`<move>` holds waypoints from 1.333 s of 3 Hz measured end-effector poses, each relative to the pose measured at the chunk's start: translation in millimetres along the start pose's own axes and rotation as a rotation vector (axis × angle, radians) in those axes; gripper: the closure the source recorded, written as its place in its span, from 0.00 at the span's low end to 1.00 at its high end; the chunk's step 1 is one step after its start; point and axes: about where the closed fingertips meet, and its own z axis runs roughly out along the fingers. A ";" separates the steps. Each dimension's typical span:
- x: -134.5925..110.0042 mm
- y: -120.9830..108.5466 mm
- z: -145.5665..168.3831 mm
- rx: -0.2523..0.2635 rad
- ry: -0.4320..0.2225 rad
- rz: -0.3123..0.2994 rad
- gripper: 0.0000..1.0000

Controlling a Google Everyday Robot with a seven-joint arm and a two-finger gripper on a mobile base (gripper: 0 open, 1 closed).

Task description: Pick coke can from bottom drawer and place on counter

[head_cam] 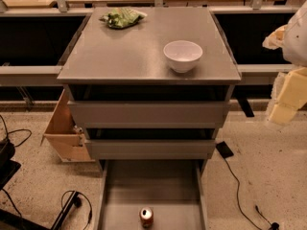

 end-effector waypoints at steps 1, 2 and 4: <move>0.0 0.0 0.1 0.000 0.000 0.000 0.00; -2.1 3.8 25.7 -0.034 -0.046 0.023 0.00; -12.4 84.0 182.3 -0.232 -0.379 0.103 0.00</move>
Offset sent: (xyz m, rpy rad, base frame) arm 0.0137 0.0157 -0.0680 0.1487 0.0774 -0.0050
